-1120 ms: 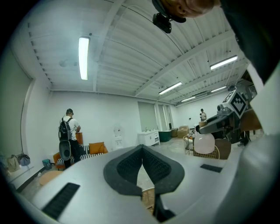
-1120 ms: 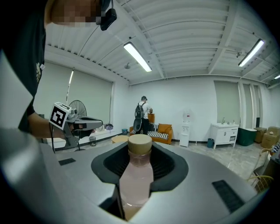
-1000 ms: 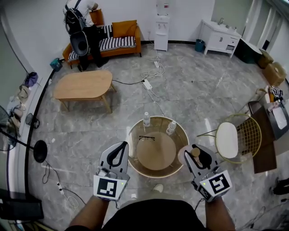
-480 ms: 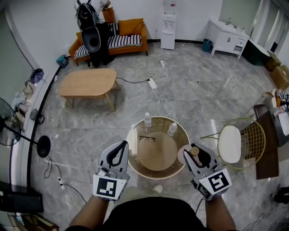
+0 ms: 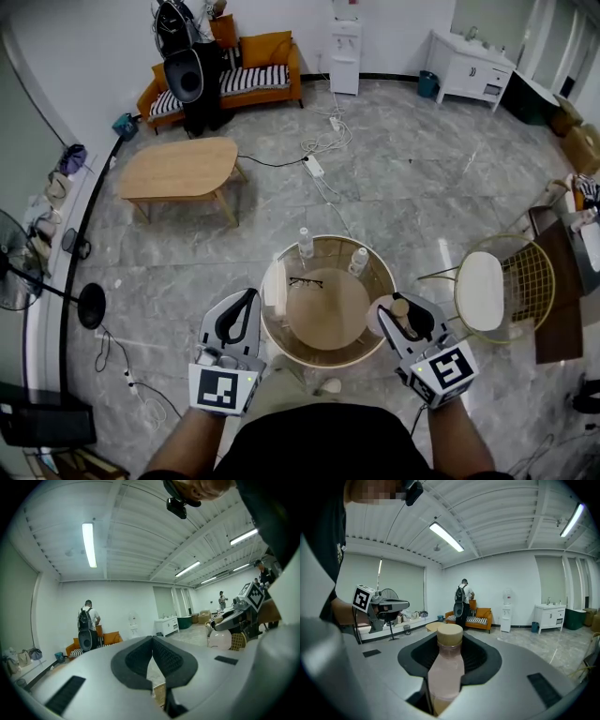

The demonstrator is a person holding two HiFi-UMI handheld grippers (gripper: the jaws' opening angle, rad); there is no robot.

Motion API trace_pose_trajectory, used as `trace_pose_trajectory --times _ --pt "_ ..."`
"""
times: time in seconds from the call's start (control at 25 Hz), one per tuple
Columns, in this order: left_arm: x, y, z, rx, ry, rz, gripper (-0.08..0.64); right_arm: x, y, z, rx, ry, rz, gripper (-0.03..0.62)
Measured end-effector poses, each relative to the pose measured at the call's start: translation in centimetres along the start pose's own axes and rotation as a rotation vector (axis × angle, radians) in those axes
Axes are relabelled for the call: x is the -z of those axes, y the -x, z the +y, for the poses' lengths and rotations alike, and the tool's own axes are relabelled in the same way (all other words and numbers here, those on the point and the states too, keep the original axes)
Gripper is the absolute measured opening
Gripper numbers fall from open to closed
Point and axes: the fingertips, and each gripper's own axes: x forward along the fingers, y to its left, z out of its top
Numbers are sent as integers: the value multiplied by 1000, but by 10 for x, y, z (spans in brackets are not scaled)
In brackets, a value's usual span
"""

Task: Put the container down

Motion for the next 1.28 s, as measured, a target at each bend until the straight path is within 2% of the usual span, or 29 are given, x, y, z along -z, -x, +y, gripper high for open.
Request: trace_pose_trajectory --times 0.32,0.6,0.76,0.96,1.28 --pt "10 -21 8 63 11 19 15 10 -24 -7 51 -5 13 147" --pt "12 -40 18 111 26 -2 15 14 -45 -12 88 -11 35 147" --pt "17 -49 24 122 10 -4 15 15 -58 -15 117 -52 20 147" --pt "23 -62 30 118 18 -23 15 42 -69 -23 114 -45 38 147" --pt "45 -65 17 128 30 -11 15 71 -85 -27 142 -67 54 147"
